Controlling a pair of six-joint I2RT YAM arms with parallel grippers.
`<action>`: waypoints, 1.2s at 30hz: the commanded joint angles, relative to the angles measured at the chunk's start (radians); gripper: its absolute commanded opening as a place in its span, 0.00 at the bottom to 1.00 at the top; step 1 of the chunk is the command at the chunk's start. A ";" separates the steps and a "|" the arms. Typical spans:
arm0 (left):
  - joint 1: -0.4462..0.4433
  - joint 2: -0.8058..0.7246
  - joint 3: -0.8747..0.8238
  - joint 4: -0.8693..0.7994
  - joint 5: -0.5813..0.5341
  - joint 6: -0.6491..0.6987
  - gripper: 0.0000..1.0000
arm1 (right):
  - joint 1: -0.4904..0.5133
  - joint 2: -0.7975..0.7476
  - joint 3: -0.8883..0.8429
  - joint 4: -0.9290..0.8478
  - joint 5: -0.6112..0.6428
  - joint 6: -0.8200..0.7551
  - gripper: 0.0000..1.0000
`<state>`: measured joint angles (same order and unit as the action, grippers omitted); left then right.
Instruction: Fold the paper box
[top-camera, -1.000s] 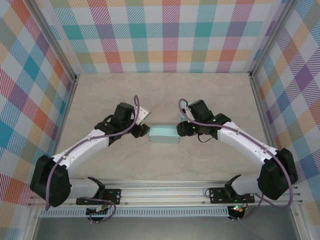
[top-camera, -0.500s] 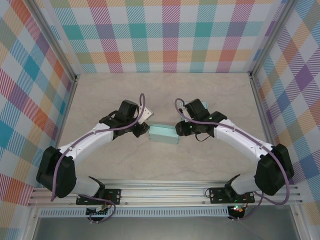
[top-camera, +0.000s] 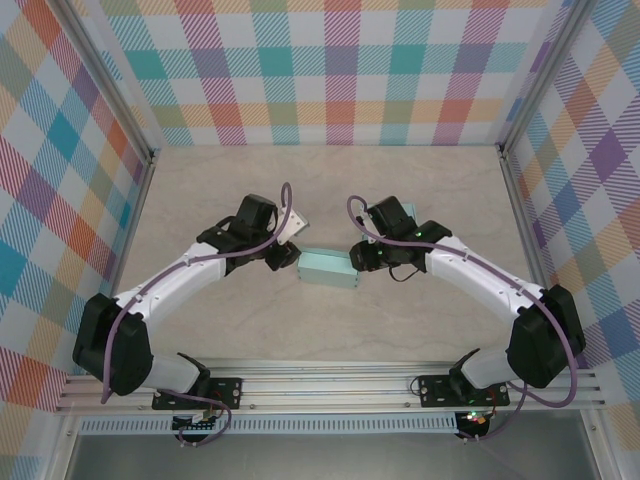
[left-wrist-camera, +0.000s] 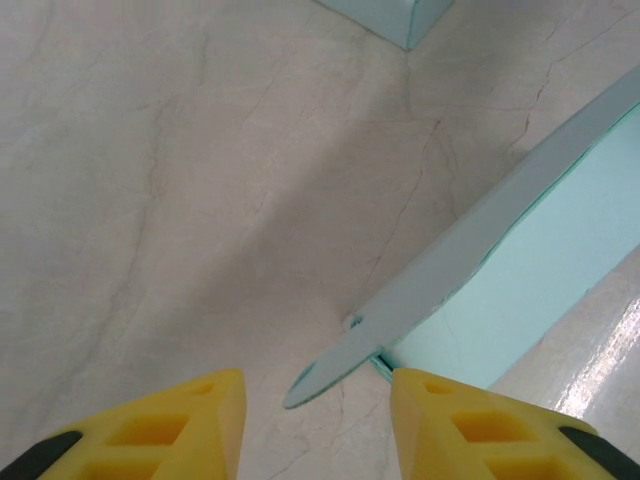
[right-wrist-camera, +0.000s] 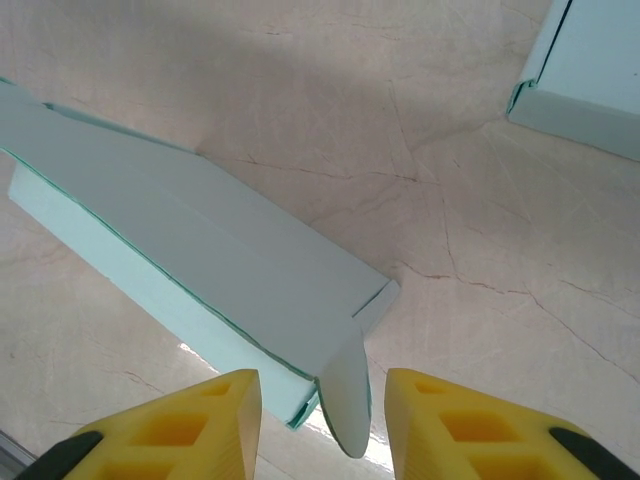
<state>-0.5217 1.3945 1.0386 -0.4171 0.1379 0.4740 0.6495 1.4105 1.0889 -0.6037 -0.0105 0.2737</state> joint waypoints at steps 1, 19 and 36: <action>0.009 0.040 0.058 -0.068 0.002 0.067 0.43 | 0.008 -0.010 0.026 -0.026 0.001 0.011 0.40; 0.014 0.040 0.095 -0.120 0.021 0.105 0.49 | 0.040 -0.002 0.035 -0.061 0.030 0.014 0.48; 0.091 0.007 0.040 -0.104 0.162 0.392 0.53 | 0.067 -0.020 0.042 -0.081 0.063 0.003 0.48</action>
<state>-0.4370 1.3746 1.0771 -0.5213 0.2726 0.7986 0.7082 1.4017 1.0981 -0.6601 0.0326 0.2825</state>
